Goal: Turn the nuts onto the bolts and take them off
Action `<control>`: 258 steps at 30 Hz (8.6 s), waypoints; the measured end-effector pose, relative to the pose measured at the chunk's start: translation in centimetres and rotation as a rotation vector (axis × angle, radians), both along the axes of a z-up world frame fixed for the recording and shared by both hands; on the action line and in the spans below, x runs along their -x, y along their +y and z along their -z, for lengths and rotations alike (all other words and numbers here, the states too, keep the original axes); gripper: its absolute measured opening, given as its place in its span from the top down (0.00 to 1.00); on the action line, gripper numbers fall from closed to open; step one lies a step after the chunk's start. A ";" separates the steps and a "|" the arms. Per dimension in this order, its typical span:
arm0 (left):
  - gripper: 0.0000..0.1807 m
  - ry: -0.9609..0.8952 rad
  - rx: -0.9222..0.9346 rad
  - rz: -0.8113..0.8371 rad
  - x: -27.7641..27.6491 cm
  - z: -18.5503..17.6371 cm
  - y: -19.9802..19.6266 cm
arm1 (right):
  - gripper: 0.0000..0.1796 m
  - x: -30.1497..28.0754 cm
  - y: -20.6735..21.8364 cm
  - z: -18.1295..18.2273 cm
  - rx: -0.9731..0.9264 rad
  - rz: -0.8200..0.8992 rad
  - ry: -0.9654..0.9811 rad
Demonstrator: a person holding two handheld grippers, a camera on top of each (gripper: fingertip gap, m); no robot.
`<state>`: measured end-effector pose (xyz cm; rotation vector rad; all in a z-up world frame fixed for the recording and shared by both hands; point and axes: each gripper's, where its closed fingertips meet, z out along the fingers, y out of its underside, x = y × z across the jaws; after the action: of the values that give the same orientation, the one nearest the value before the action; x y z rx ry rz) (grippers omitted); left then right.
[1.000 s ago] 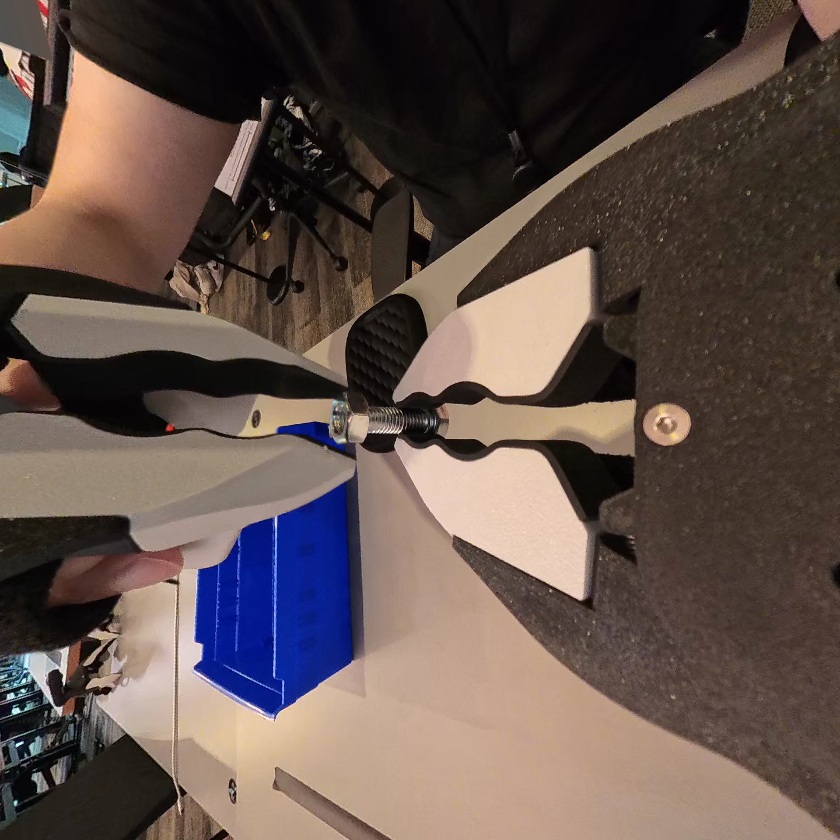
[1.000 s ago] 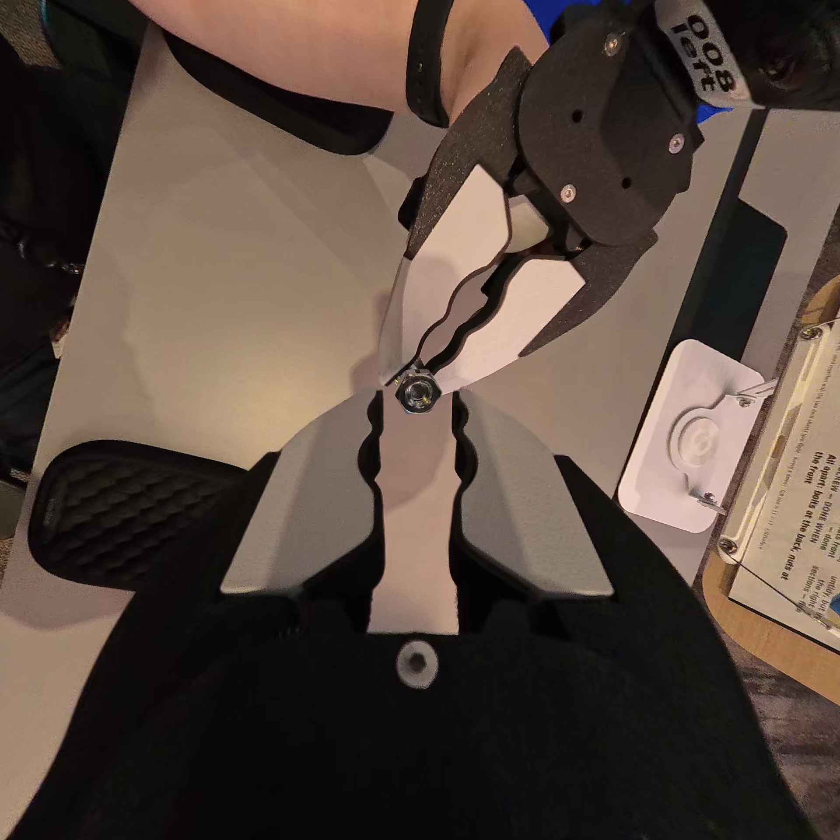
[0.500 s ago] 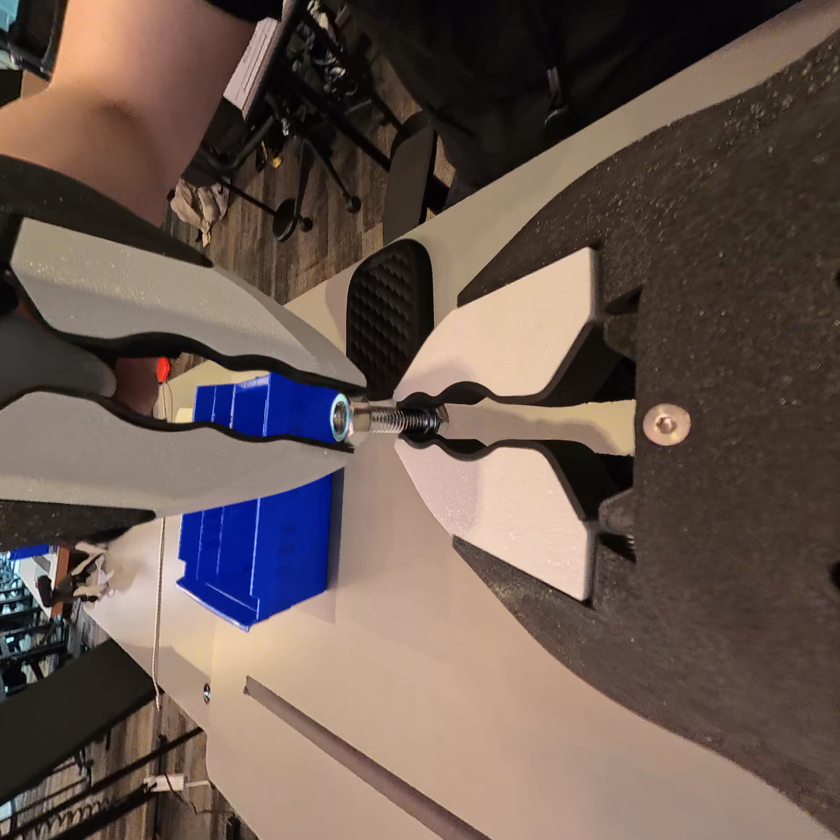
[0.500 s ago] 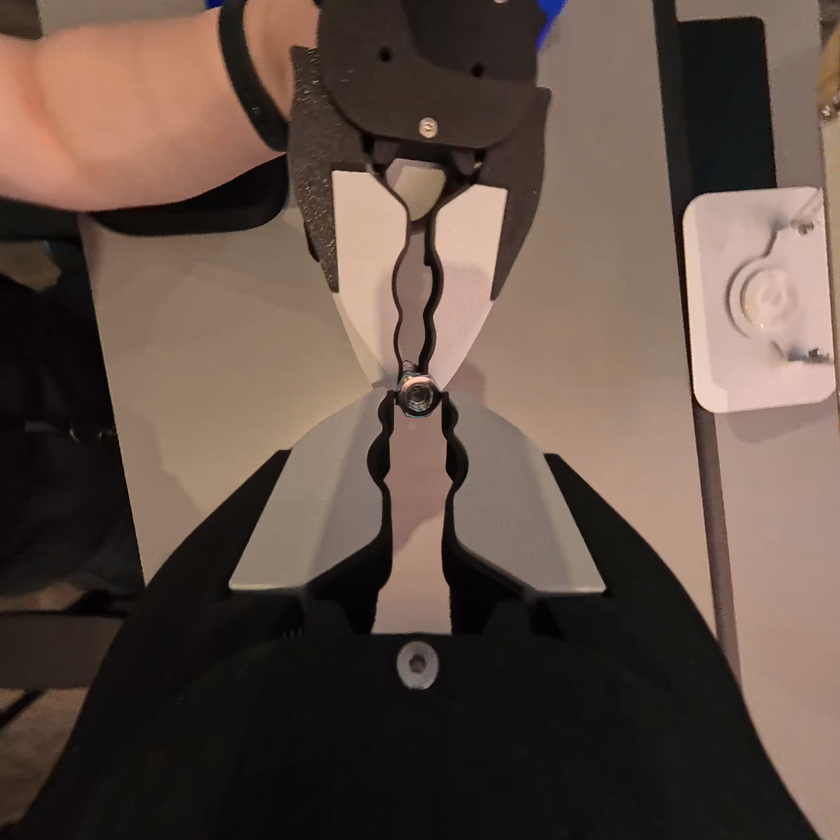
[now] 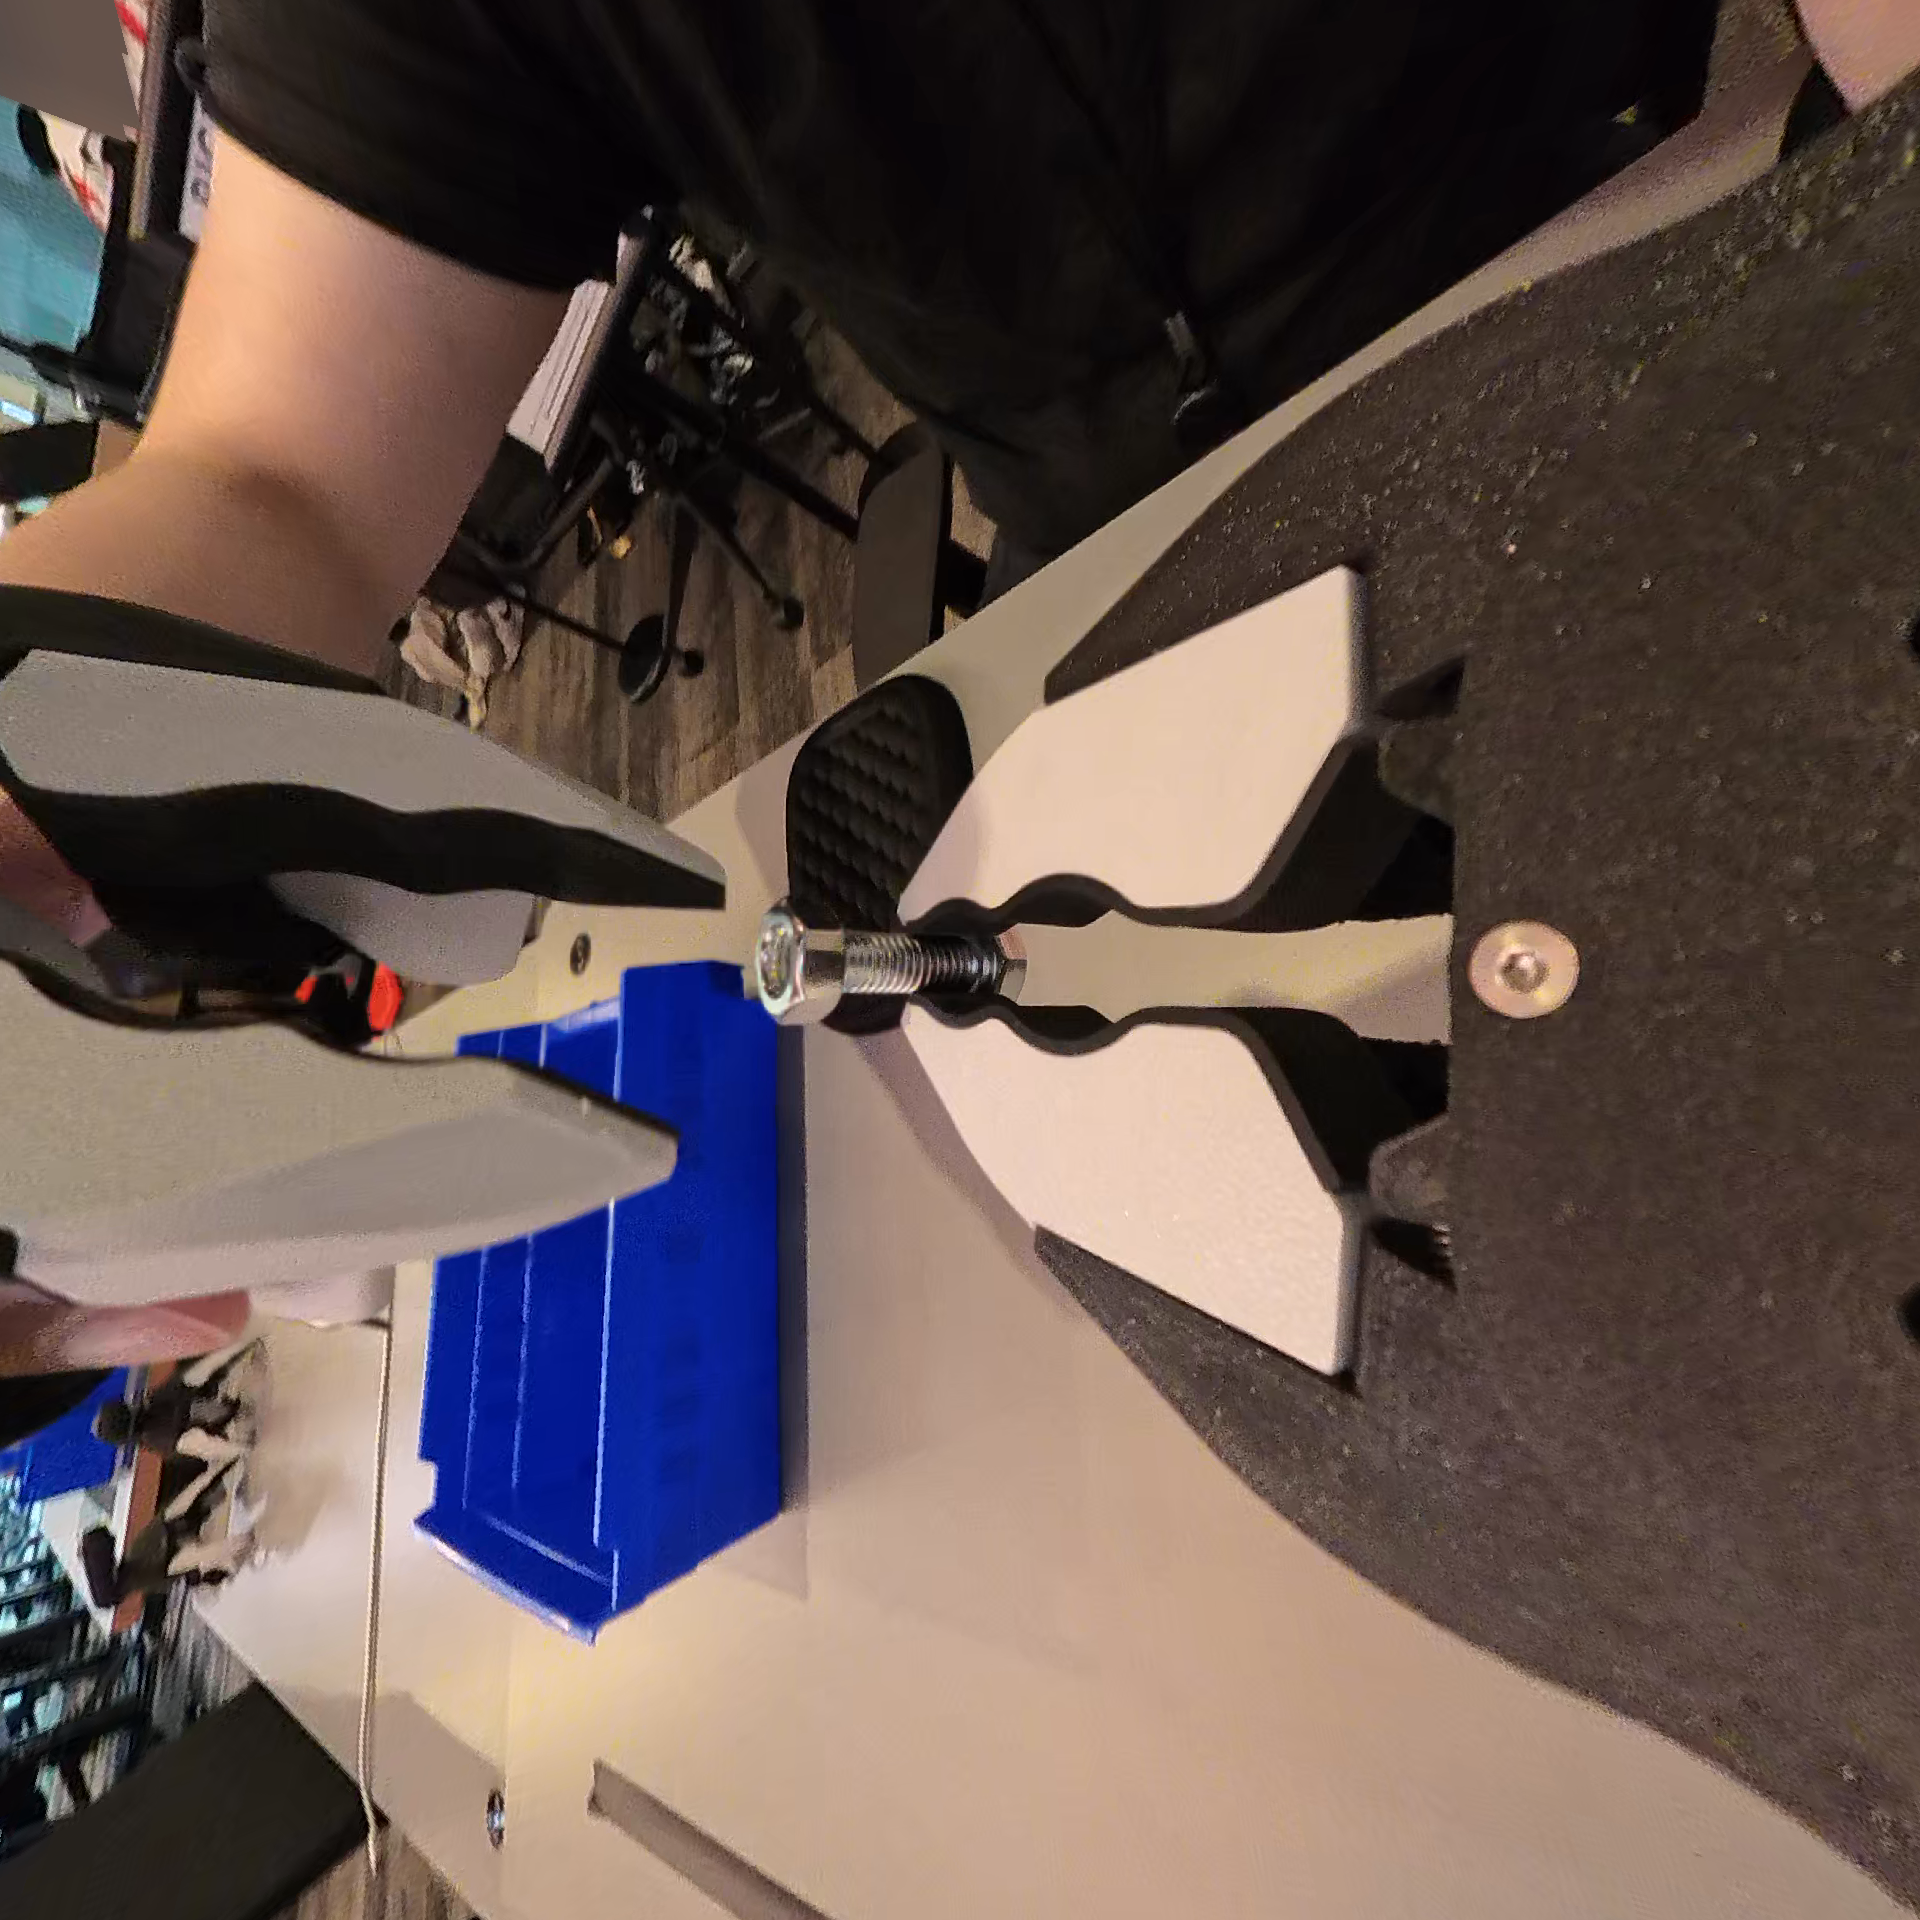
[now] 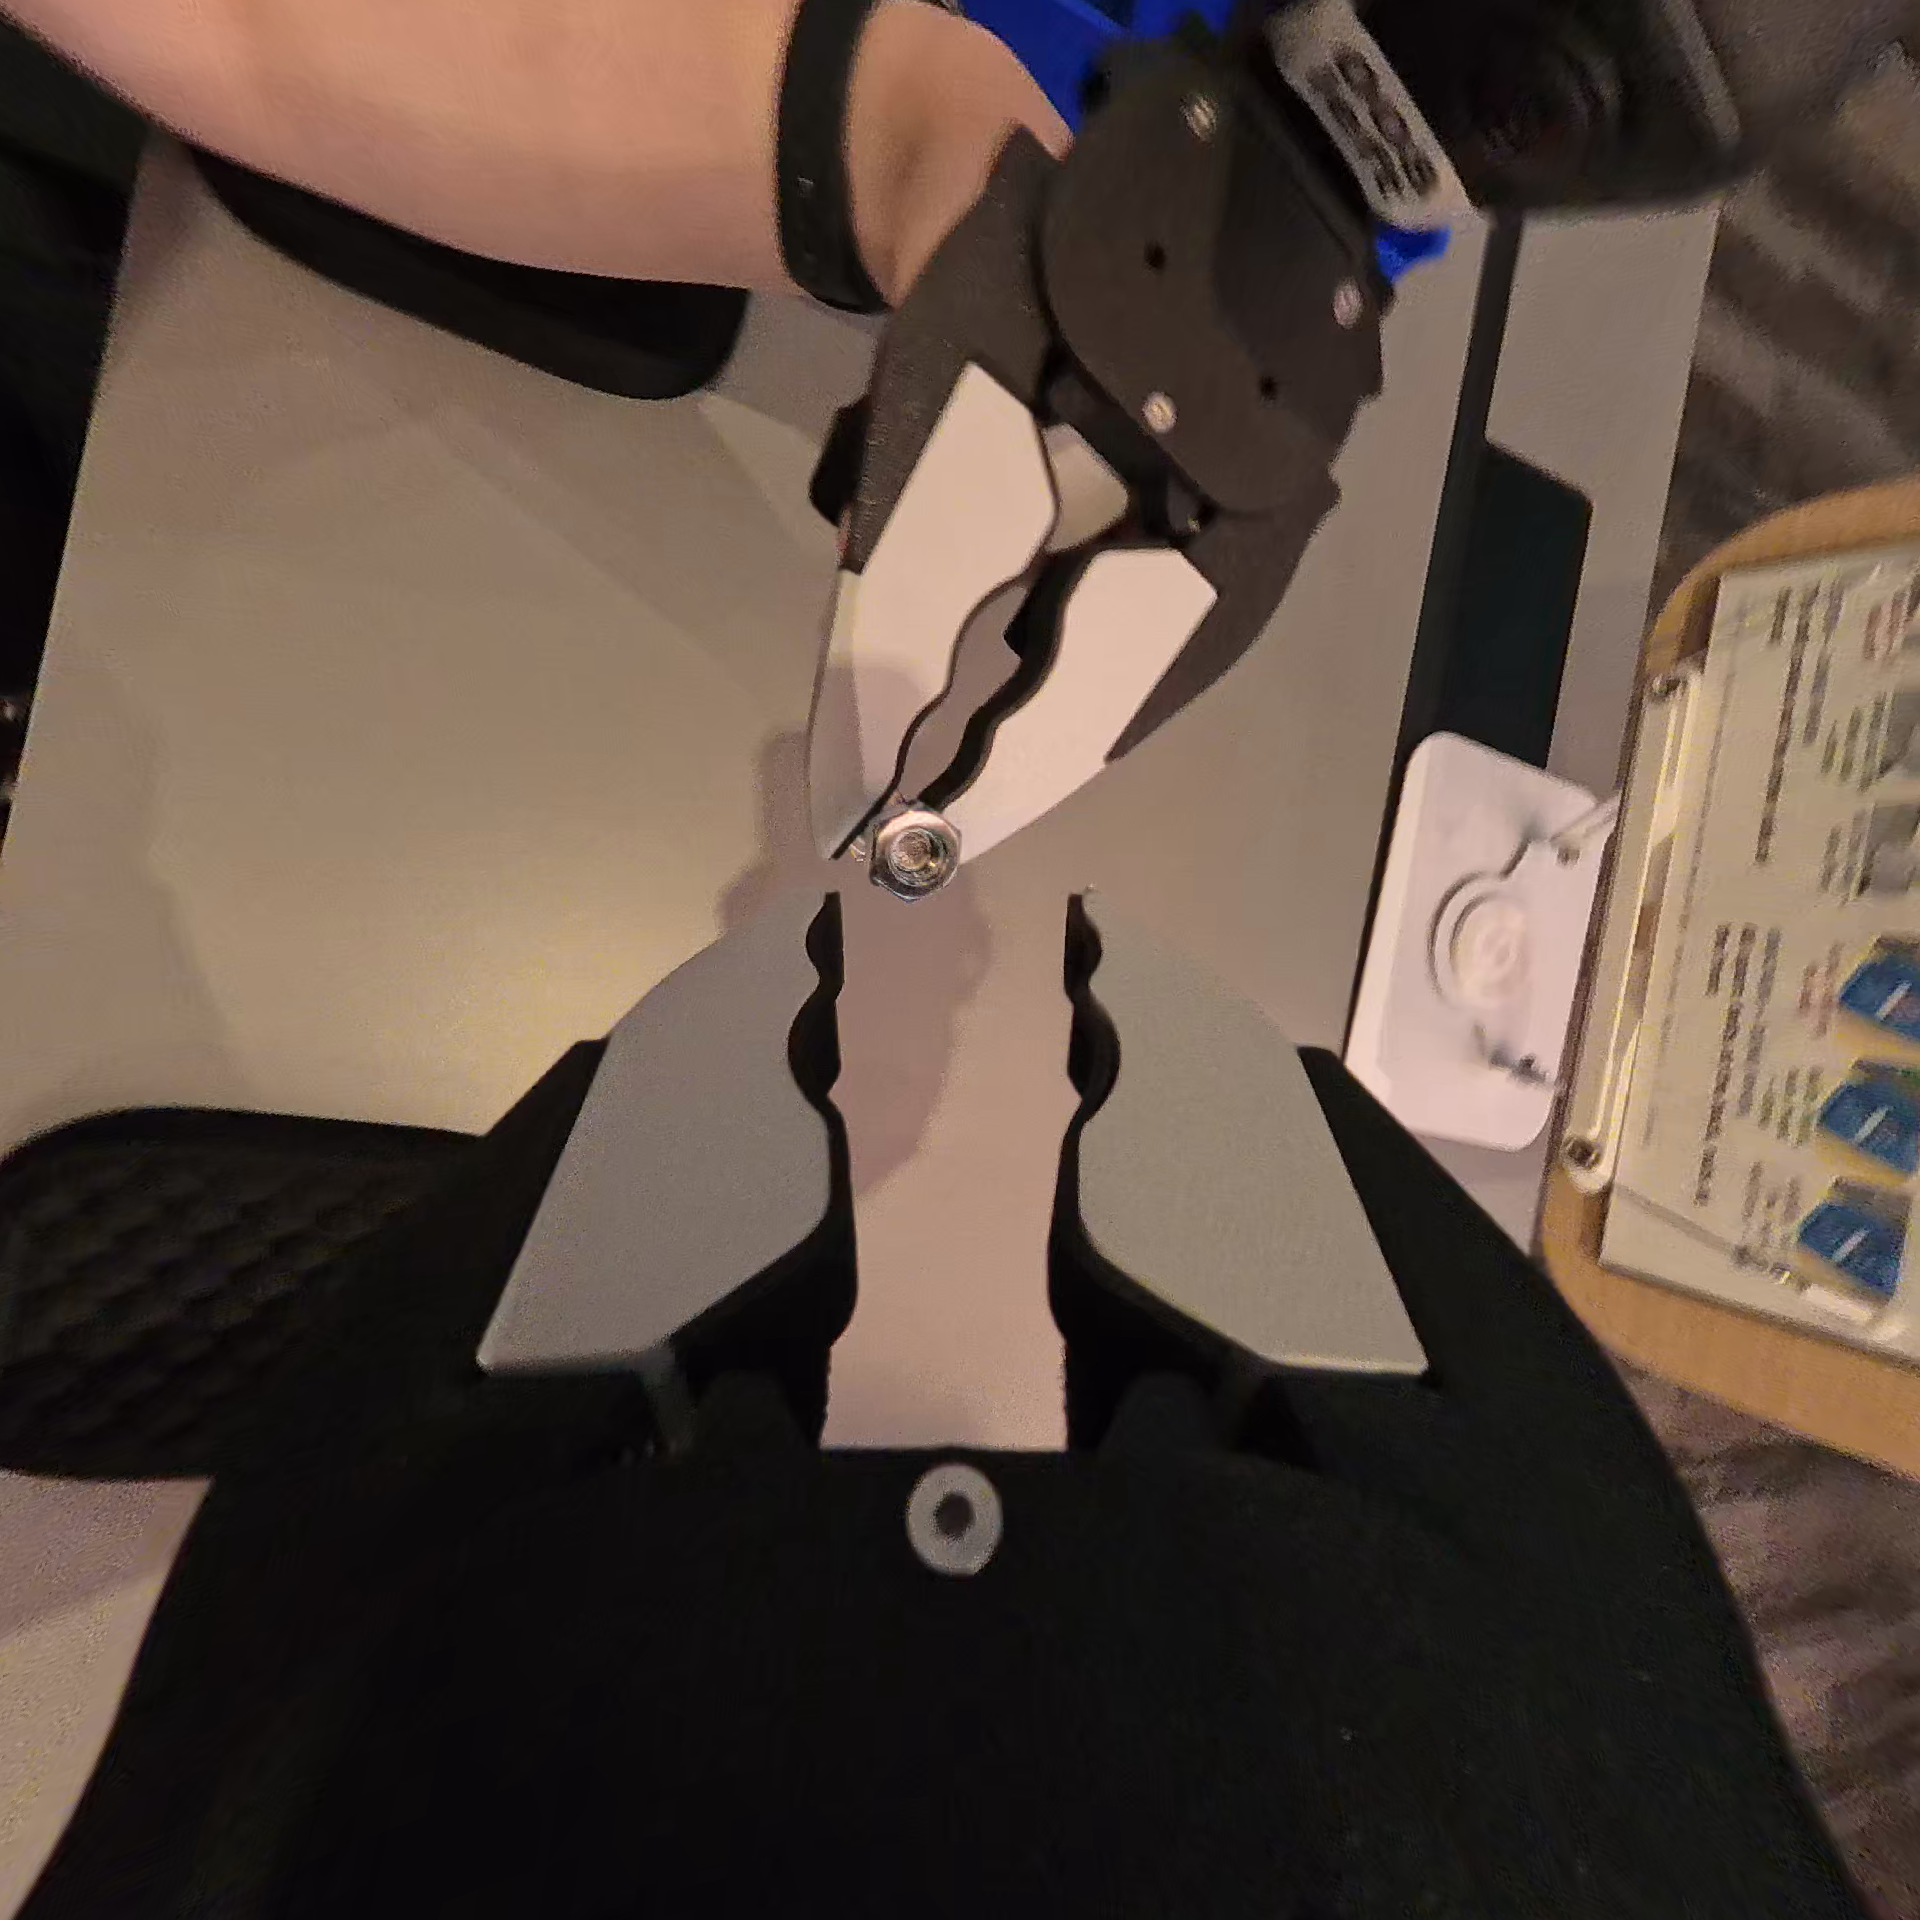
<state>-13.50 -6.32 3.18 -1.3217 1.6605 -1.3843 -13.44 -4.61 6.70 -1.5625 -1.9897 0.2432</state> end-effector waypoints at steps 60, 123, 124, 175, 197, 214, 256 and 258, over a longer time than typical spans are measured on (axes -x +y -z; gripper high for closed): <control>0.95 -0.005 0.070 0.281 1.8 -0.1 -4.1 | 0.84 2.0 -4.8 0.8 0.021 -0.199 -0.052; 0.95 -0.291 -0.041 -0.253 1.2 -3.7 5.1 | 0.64 4.6 2.0 -2.3 0.182 -0.008 0.988; 0.95 -0.289 -0.038 -0.258 1.2 -3.7 5.2 | 0.65 4.4 2.1 -2.3 0.178 -0.004 0.991; 0.95 -0.262 -0.021 -0.259 1.2 -3.1 5.4 | 0.59 4.0 1.9 -1.4 0.118 0.043 0.920; 0.95 -0.263 -0.018 -0.236 1.0 -3.2 4.9 | 0.56 3.7 2.5 -1.8 0.127 0.090 0.969; 0.95 -0.247 -0.030 -0.235 0.9 -3.0 4.8 | 0.56 4.1 2.2 -1.8 0.165 0.086 0.993; 0.95 -0.271 -0.021 -0.267 1.8 -3.7 5.5 | 0.60 3.3 2.6 -1.6 0.173 0.121 0.981; 0.95 -0.258 -0.030 -0.258 1.3 -3.5 5.2 | 0.59 3.7 3.1 -1.5 0.154 0.148 0.982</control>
<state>-14.85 -1.13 6.68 -1.2321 1.2878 -1.3081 -17.13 -1.56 8.23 -1.2814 -1.0963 0.9157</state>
